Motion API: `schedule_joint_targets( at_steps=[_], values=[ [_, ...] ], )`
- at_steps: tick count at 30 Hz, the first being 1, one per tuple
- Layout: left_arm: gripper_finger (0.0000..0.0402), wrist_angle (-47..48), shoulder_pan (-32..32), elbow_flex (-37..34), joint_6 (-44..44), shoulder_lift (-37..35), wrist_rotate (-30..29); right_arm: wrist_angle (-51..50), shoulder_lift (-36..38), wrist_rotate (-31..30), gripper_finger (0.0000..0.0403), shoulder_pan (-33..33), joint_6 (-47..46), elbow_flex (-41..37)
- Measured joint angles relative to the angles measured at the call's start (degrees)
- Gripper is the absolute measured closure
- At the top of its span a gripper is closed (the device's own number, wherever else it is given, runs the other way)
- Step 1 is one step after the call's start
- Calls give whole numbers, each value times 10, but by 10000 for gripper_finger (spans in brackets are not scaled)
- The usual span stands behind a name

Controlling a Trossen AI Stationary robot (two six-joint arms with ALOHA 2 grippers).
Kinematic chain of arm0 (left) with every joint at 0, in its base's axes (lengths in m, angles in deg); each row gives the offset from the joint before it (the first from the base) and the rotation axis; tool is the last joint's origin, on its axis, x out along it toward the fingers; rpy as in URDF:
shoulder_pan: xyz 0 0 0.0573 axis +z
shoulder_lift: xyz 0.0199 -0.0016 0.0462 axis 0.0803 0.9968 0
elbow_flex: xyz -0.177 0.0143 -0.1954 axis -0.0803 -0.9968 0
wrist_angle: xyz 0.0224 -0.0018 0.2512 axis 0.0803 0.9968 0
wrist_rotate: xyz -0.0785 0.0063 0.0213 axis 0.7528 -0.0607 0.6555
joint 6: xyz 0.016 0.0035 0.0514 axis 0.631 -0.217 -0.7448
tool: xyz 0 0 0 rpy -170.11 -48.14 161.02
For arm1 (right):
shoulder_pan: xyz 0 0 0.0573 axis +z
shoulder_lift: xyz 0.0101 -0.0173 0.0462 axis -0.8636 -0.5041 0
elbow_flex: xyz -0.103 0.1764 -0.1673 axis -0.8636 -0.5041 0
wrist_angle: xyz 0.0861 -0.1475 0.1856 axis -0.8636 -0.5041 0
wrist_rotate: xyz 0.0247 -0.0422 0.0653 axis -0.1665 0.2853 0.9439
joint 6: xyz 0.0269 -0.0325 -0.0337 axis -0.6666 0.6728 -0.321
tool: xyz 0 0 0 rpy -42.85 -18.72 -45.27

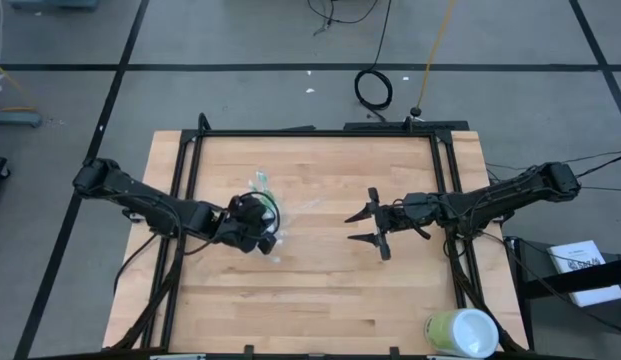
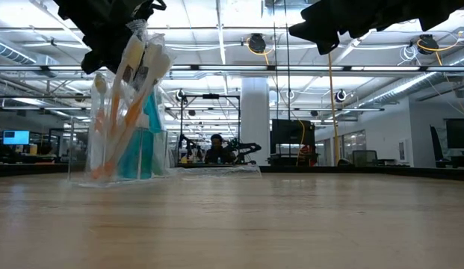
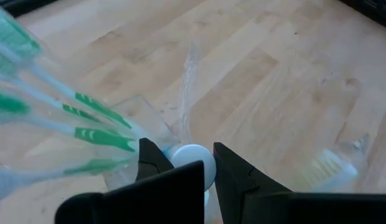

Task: Pick & Place toothbrushing station
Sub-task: Put the blue mouthwash into the middle section of the transparent organizer

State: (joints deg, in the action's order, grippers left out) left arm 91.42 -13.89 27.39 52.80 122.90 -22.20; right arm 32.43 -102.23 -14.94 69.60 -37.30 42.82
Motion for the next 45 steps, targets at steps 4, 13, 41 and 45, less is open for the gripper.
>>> schedule_joint_targets(
  at_steps=[4,13,41,45],
  values=[
    [401,0,0,0,9,0,10,0,0,0,215,0,0,0],
    [401,38,0,18,20,1,30,0,0,0,215,0,0,0],
    [401,47,79,19,-10,3,84,4,0,-2,213,0,-1,0],
    [401,37,80,19,-11,19,84,4,0,-2,215,0,-1,0]
  ],
)
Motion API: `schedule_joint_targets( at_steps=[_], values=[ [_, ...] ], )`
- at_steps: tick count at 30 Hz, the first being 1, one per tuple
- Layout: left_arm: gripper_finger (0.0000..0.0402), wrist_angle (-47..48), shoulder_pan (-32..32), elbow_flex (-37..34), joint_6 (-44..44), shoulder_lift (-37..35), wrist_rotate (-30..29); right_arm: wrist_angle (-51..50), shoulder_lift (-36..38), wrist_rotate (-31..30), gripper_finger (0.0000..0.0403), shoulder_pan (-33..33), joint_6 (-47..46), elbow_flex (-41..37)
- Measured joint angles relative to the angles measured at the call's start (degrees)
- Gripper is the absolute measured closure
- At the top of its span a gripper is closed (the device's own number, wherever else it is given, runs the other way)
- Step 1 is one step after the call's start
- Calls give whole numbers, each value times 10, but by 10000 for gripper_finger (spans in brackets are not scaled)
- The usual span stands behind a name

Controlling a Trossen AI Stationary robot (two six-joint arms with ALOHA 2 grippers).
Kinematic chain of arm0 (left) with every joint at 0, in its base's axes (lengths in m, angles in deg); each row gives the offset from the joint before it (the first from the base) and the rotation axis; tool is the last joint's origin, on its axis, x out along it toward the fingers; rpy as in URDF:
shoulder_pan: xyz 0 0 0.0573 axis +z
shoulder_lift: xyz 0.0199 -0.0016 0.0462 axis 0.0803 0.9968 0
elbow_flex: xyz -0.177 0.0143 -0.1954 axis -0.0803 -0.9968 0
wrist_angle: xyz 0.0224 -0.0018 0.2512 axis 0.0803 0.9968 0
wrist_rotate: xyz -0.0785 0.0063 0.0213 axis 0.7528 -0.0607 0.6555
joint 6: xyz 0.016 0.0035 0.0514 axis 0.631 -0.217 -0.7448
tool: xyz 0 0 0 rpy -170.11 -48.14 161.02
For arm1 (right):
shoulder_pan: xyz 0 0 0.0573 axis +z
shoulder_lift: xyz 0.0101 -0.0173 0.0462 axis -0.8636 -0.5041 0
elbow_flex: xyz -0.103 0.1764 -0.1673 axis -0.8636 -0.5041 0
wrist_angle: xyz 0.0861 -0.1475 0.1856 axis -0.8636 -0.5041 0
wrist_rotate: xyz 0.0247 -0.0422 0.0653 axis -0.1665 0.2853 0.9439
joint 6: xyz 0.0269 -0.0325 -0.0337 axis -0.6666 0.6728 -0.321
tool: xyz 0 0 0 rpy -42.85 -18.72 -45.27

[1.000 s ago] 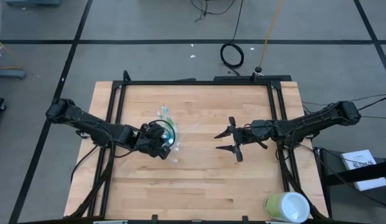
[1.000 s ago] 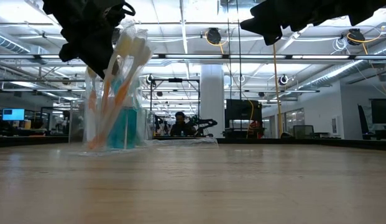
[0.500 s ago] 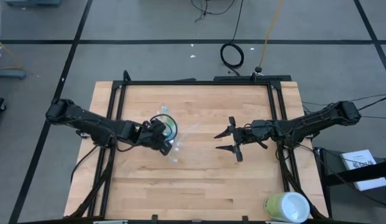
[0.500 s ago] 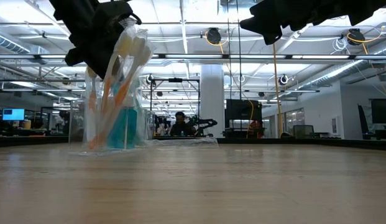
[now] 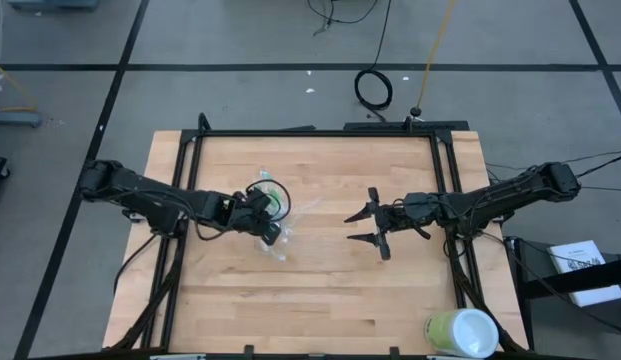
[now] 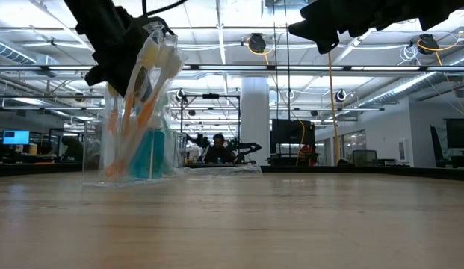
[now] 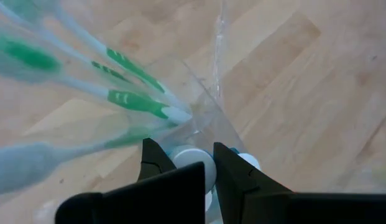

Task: Pick & Place toothbrushing station
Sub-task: Put the blue mouthwash into the middle section of the transparent organizer

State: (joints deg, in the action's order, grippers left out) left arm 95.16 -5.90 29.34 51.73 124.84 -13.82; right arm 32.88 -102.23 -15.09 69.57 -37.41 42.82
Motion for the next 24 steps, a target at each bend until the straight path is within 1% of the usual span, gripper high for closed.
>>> schedule_joint_targets(
  at_steps=[7,10,17,20,24],
  values=[
    [401,-40,0,0,-14,61,7,0,0,0,213,0,0,0],
    [401,-44,0,0,-13,70,6,0,0,0,215,0,0,0],
    [399,-43,-1,0,-15,65,13,0,0,0,213,0,0,0],
    [384,-44,-1,0,-17,65,11,0,0,0,215,0,0,0],
    [338,-57,-1,0,-29,65,13,0,0,0,214,0,0,0]
  ],
)
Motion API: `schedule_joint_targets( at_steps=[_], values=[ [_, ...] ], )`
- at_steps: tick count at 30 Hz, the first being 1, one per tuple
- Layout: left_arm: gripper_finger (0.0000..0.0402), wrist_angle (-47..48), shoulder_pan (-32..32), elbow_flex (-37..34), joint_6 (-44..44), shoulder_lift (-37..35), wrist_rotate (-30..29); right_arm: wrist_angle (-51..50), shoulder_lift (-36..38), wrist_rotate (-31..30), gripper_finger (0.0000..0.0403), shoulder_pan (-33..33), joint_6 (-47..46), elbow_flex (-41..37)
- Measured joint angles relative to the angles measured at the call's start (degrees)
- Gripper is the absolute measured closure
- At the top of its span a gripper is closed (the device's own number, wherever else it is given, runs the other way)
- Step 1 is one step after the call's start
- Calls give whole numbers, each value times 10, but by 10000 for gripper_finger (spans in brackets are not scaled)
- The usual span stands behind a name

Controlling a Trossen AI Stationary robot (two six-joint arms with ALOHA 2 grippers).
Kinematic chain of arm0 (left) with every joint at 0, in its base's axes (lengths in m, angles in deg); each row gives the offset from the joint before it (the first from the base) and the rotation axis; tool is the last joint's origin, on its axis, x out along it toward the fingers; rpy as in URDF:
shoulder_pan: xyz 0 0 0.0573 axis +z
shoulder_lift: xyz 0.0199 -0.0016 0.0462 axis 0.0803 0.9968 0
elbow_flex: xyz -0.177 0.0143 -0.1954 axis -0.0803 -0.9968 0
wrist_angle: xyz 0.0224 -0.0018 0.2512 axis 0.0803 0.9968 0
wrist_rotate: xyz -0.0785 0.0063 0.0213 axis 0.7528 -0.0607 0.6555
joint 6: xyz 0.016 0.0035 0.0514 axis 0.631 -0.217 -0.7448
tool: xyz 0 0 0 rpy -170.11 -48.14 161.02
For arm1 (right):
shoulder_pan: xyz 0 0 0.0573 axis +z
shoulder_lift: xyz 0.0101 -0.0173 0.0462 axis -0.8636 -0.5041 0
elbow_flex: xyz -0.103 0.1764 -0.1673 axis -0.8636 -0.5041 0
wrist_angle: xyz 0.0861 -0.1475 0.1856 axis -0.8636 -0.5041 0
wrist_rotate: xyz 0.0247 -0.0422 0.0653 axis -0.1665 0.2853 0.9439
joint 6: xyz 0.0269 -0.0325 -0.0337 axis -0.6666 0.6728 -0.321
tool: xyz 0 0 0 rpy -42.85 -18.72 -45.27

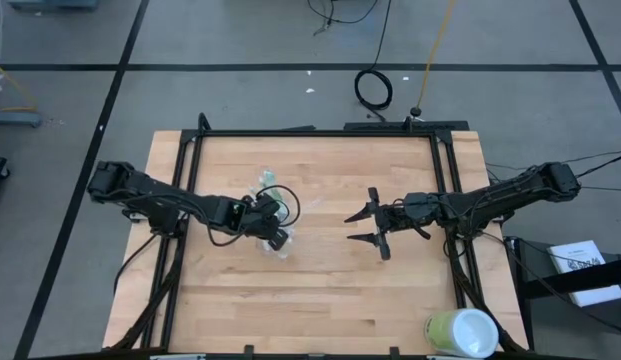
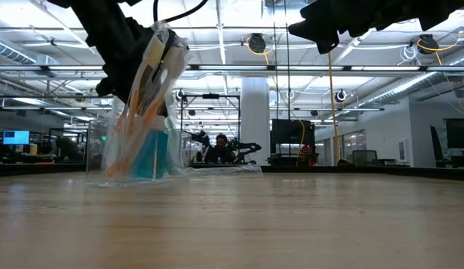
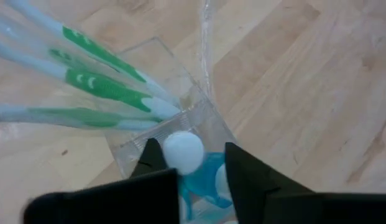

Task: Pick & Place toothbrushing station
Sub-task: Put the blue mouthwash into the middle section of the transparent organizer, then return to Home Position

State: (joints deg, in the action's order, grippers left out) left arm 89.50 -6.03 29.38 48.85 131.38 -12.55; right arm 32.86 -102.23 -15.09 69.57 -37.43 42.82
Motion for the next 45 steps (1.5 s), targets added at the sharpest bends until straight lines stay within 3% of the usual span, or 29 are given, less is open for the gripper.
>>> schedule_joint_targets(
  at_steps=[8,14,18,27,33,45],
  values=[
    [220,0,0,0,-23,-25,20,0,0,0,212,0,0,0],
    [177,-3,0,0,-27,-107,14,0,0,0,211,0,0,0],
    [170,-14,-6,0,-65,-165,20,-1,0,0,212,0,0,0],
    [169,-121,-82,0,-276,-255,81,-2,0,0,211,0,0,0],
    [169,-204,-153,0,-372,-272,181,-3,0,0,215,0,0,0],
    [169,-253,-242,0,-386,-272,206,-3,0,0,215,0,-1,0]
  ],
)
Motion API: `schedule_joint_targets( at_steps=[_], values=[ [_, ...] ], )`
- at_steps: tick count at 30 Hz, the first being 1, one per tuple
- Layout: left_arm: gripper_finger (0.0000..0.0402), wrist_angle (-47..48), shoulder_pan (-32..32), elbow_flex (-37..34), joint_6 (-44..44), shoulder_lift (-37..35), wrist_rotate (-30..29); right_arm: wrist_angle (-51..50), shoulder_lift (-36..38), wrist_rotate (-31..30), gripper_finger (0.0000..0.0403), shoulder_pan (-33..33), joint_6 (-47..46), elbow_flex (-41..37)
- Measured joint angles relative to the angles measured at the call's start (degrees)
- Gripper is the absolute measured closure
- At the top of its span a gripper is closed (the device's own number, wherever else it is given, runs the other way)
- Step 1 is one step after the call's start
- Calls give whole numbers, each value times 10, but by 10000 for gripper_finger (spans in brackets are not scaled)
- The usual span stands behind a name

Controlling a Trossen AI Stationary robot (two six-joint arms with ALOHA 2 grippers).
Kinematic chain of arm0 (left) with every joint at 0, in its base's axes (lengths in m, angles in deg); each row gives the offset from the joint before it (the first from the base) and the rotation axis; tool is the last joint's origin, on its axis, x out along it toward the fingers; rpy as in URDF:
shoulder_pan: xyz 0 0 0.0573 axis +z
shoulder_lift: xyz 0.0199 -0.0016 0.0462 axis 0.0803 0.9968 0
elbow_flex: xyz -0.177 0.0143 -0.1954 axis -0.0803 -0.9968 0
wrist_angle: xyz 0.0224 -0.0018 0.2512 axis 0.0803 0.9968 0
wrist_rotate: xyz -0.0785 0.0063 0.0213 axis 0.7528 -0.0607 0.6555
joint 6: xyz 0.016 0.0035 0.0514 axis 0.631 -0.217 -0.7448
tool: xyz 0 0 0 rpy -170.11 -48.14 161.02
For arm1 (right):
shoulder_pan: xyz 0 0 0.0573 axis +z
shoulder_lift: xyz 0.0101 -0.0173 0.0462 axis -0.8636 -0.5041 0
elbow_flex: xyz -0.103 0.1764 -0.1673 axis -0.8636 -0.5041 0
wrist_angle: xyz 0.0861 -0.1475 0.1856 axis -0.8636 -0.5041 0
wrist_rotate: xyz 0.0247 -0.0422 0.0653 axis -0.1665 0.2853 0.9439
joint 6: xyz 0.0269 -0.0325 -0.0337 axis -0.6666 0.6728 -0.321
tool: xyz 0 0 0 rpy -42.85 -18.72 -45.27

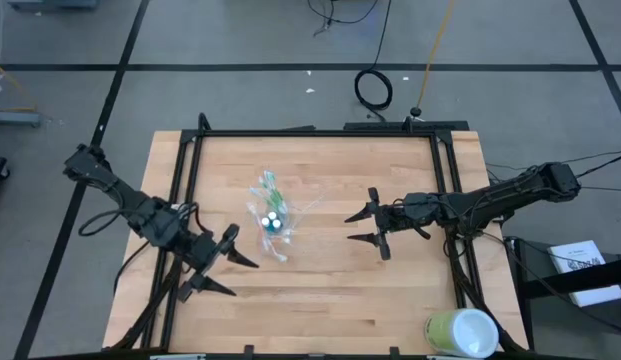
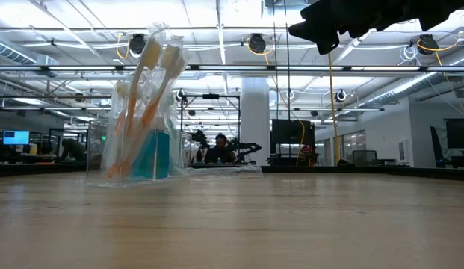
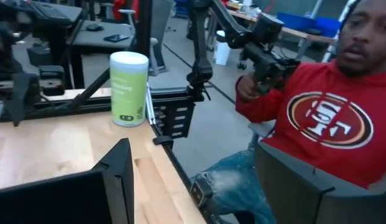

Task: Pick & Place toothbrushing station
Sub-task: Return to Home Position

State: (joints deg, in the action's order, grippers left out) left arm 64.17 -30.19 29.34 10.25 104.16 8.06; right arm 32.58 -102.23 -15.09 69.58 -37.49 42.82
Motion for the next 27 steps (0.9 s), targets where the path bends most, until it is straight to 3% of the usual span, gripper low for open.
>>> schedule_joint_targets(
  at_steps=[13,18,27],
  values=[
    [169,5,5,-28,-80,-25,-36,0,30,0,220,0,-32,0],
    [169,-76,39,-141,-95,-111,-29,-18,74,0,220,0,-36,0],
    [169,-159,105,-346,-62,-317,-74,-112,137,0,220,0,-27,0]
  ],
)
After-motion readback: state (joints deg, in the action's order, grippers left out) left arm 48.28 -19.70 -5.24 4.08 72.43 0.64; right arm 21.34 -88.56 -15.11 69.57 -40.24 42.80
